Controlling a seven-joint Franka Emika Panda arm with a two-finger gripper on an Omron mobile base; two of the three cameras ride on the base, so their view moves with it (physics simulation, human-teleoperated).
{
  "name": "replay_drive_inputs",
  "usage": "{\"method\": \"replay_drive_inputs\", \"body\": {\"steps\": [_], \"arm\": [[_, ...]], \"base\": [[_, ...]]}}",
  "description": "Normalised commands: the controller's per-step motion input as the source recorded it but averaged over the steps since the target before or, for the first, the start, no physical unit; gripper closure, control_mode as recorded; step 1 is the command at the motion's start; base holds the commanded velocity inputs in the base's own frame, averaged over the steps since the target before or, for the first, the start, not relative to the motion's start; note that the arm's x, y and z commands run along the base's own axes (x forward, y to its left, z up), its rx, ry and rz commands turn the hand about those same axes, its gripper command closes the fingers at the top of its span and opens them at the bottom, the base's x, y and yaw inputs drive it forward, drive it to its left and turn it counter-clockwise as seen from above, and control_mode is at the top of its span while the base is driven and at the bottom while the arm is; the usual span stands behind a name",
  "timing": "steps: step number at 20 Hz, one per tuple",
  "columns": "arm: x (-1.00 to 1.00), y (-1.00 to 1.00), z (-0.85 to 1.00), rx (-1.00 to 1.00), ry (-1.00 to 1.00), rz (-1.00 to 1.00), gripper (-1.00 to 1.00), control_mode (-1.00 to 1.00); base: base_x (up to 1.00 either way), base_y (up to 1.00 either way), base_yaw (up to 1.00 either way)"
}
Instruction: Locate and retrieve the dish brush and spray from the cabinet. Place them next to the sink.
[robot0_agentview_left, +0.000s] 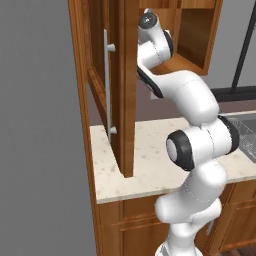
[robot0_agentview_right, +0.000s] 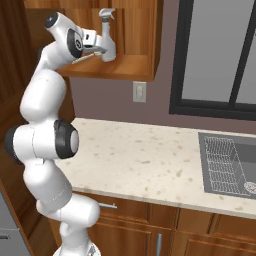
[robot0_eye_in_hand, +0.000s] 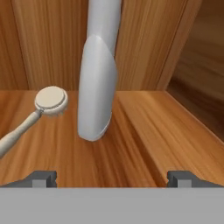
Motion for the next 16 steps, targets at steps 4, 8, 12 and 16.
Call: {"method": "replay_drive_inputs", "body": {"steps": [4, 8, 12, 16], "arm": [[0.46, 0.01, -0.05, 0.00, 0.00, -0.02, -1.00, -1.00], [0.48, 0.00, -0.05, 0.00, 0.00, -0.02, -1.00, -1.00], [0.47, 0.00, -0.03, 0.00, 0.00, -0.01, -1.00, -1.00], [0.39, 0.00, 0.00, 0.00, 0.00, 0.00, -1.00, -1.00]], "base": [[0.00, 0.00, 0.00], [0.00, 0.00, 0.00], [0.00, 0.00, 0.00], [0.00, 0.00, 0.00]]}}
